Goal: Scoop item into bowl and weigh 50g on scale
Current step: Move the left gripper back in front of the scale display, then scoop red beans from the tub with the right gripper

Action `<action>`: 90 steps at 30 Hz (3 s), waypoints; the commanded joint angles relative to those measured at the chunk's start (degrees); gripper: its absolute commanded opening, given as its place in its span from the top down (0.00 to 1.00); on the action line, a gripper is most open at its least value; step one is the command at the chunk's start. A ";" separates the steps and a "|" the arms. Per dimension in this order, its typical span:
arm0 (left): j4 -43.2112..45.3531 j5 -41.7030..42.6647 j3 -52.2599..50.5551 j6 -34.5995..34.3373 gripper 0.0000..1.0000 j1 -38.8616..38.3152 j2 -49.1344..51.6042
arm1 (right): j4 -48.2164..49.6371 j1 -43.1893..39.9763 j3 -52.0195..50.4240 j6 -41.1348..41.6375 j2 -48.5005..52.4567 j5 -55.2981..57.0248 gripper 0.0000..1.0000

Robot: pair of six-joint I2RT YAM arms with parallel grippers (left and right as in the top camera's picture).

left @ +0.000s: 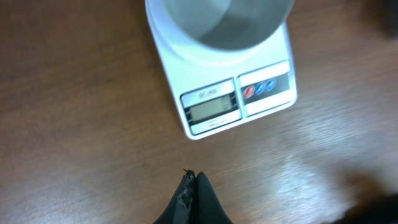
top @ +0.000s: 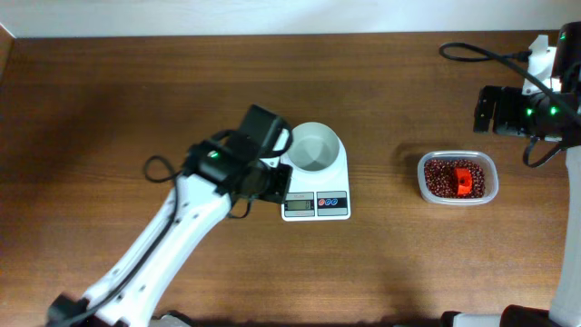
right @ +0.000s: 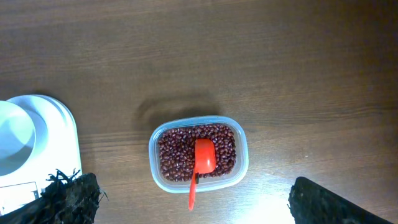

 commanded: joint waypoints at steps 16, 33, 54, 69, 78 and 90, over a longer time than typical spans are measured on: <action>17.86 -3.87 -17.75 0.28 1.00 -4.48 6.71 | 0.00 -0.20 0.52 0.17 -0.15 -0.33 0.01; 18.78 1.86 -17.75 8.72 0.41 -4.81 6.71 | -0.04 -0.20 0.52 0.20 -0.15 -4.37 0.01; 19.26 1.88 -17.75 8.70 0.01 -4.85 6.71 | 18.71 -0.26 -36.96 1.68 2.12 2.25 0.44; 19.26 1.86 -17.75 8.70 0.01 -4.83 6.71 | 21.88 -0.22 -39.80 1.70 2.12 2.73 0.85; 19.26 1.88 -17.75 8.68 0.01 -4.83 6.71 | 23.37 -2.75 -39.82 1.46 2.12 3.13 0.96; 19.26 1.86 -17.75 8.70 0.01 -4.85 6.71 | 25.94 -8.31 -42.07 0.00 4.74 -5.84 0.96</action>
